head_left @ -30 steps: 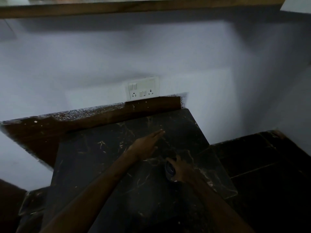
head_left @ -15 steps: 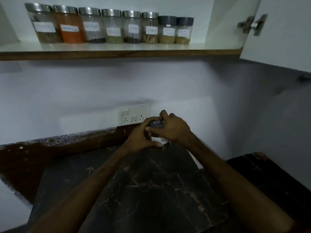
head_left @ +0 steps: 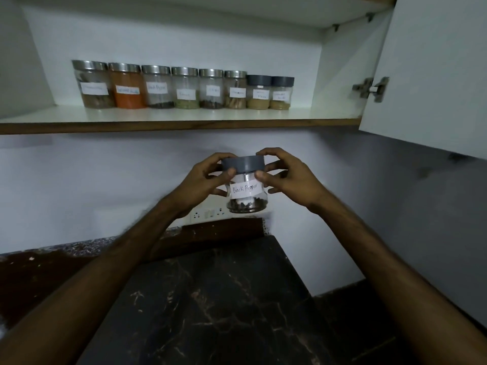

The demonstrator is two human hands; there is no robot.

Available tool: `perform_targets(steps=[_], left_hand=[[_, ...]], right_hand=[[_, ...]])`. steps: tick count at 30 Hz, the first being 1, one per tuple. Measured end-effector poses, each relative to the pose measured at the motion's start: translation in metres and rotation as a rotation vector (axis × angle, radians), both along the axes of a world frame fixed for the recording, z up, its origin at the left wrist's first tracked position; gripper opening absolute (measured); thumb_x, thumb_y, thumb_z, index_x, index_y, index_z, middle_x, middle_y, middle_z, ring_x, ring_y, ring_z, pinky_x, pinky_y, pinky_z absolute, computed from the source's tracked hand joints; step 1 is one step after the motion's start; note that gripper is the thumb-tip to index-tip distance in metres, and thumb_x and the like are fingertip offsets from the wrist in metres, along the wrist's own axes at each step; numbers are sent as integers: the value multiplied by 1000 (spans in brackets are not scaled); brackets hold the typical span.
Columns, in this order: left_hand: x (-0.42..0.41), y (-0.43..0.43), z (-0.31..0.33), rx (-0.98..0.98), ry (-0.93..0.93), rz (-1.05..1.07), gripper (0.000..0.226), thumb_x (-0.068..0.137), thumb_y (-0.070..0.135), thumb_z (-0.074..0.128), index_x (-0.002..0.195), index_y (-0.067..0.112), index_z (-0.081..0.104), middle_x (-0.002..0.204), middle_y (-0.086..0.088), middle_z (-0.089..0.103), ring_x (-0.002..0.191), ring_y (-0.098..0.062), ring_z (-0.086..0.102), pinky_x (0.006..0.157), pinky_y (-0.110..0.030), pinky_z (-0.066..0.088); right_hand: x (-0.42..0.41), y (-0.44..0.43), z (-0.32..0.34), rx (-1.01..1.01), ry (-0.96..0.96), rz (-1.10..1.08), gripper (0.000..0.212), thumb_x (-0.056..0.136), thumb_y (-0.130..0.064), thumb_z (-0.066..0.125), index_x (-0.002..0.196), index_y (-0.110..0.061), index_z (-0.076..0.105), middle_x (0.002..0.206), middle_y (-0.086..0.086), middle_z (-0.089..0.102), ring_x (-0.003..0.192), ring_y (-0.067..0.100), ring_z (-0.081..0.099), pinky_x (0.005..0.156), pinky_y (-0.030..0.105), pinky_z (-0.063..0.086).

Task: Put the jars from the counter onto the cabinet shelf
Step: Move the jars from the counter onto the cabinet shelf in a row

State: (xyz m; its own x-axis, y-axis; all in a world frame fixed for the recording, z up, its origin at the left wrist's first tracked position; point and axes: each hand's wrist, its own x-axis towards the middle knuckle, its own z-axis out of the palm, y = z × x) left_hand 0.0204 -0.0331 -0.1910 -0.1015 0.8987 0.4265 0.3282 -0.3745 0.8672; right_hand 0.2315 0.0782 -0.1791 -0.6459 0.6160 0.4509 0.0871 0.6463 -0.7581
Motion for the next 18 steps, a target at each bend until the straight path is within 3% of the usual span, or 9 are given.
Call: perform_targets(steps=[3, 7, 11, 13, 16, 18], left_hand=[[5, -6, 9, 12, 21, 27, 35, 94, 20, 58, 129, 17, 54, 128, -7, 58, 112, -23, 61, 76, -36, 60], [11, -7, 18, 32, 33, 76, 34, 92, 21, 62, 125, 16, 57, 126, -5, 59, 111, -24, 60, 70, -30, 60], [24, 1, 30, 96, 77, 117, 29, 89, 23, 67, 117, 18, 62, 118, 3, 62, 109, -22, 62, 73, -34, 60], [31, 8, 41, 137, 114, 128, 28, 88, 26, 68, 115, 21, 63, 118, 6, 63, 109, -21, 62, 79, -38, 60], [37, 22, 60, 150, 161, 115, 42, 85, 36, 69, 125, 27, 58, 127, 6, 60, 107, -16, 64, 81, -36, 60], [38, 32, 74, 119, 169, 105, 63, 80, 48, 67, 138, 36, 44, 134, 10, 53, 109, -9, 62, 87, -33, 57]], right_hand=[[0, -5, 3, -1, 22, 1, 47, 83, -45, 72, 127, -45, 53, 106, -18, 65, 91, 1, 68, 67, 19, 59], [1, -12, 5, 49, 83, -19, 47, 89, -36, 69, 133, -40, 52, 124, -17, 58, 102, -3, 60, 67, 15, 57], [0, -19, 11, 185, 27, -78, 64, 78, -47, 76, 134, -38, 47, 122, -21, 54, 98, -6, 59, 70, 6, 51], [1, -17, 20, 284, 17, -148, 70, 74, -52, 78, 132, -34, 45, 122, -18, 58, 98, 2, 60, 74, 11, 51], [8, -6, 41, 311, 55, -175, 70, 71, -49, 82, 130, -30, 49, 126, -12, 63, 105, 7, 63, 82, 23, 58], [16, 7, 58, 299, 76, -178, 69, 69, -45, 85, 128, -30, 51, 123, -12, 63, 106, 6, 63, 83, 22, 58]])
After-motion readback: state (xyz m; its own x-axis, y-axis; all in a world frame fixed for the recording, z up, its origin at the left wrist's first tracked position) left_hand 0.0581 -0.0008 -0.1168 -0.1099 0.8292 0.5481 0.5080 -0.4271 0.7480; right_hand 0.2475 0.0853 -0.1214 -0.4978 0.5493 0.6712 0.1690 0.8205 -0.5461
